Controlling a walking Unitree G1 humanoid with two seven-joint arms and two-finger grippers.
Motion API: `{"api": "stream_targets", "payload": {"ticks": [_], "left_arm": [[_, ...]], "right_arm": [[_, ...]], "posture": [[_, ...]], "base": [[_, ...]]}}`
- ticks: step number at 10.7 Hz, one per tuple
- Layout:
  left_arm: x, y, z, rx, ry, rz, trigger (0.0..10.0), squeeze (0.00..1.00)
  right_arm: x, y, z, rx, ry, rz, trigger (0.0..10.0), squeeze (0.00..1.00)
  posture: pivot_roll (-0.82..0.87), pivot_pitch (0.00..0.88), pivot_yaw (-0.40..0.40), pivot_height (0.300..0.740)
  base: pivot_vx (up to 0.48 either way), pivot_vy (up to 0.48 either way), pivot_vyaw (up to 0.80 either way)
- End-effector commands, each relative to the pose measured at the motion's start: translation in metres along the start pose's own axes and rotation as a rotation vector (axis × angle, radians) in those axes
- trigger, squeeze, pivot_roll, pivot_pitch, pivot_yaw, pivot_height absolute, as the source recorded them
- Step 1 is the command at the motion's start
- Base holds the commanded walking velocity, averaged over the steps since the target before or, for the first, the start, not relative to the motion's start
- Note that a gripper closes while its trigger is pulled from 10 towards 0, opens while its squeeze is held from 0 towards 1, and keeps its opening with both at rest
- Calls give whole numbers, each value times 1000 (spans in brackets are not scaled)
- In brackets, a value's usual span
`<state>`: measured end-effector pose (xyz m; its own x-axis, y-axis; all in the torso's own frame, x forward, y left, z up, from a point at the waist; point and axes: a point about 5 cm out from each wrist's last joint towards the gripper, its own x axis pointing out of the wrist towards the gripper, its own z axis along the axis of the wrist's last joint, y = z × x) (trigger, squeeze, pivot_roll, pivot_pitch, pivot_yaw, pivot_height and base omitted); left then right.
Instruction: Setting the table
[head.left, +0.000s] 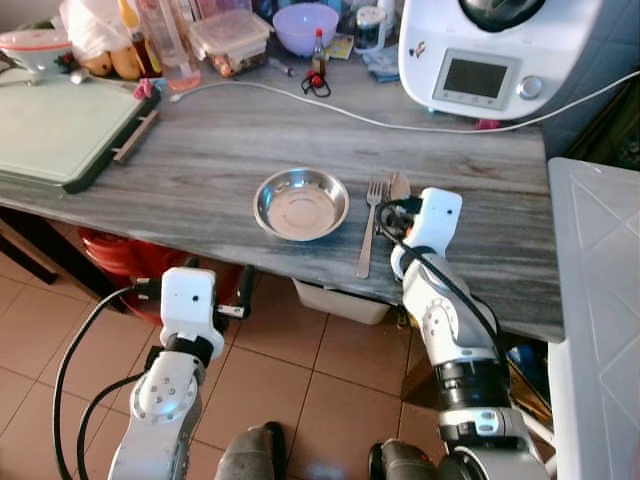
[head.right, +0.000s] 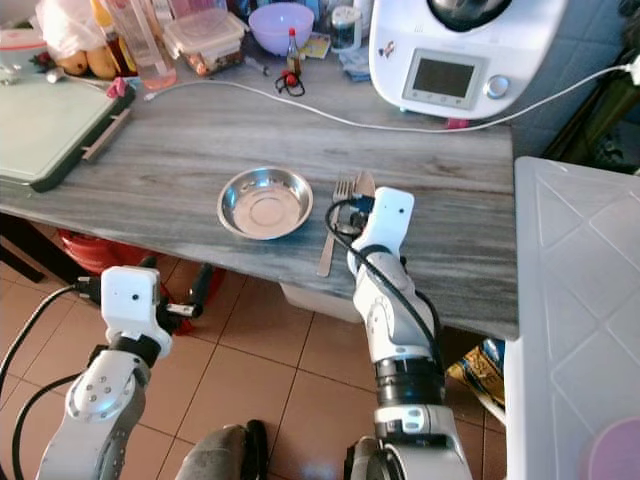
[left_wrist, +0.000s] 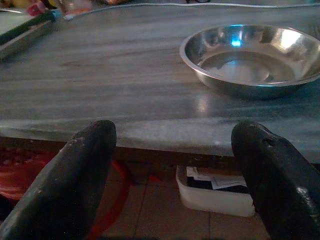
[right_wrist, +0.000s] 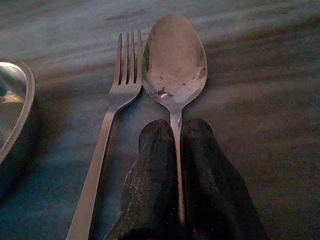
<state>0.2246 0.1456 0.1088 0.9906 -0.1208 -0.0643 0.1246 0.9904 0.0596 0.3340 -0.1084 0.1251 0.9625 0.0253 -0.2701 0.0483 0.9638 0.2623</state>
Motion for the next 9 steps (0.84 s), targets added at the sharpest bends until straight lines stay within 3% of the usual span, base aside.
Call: {"api": "stream_targets", "payload": {"ticks": [1,7,8,9], "left_arm": [[-3,-1,1,1,5,-2,10000,0],[-2,-2,0,-2,9,-14,10000,0],[-2,-2,0,-2,8,-14,10000,0],[-2,-2,0,-3,7,-17,10000,0]], "right_arm": [[2,1,-7,10,35,-2,10000,0],[-2,13,-19,14,79,13,10000,0],[-3,11,-21,16,82,-3,10000,596],[-3,9,-20,14,76,-15,10000,1000]], "posture": [[14,177,44,740],[14,172,40,740],[14,172,40,740],[15,172,40,740]], "base": [[0,0,0],[0,0,0],[0,0,0],[0,0,0]]}}
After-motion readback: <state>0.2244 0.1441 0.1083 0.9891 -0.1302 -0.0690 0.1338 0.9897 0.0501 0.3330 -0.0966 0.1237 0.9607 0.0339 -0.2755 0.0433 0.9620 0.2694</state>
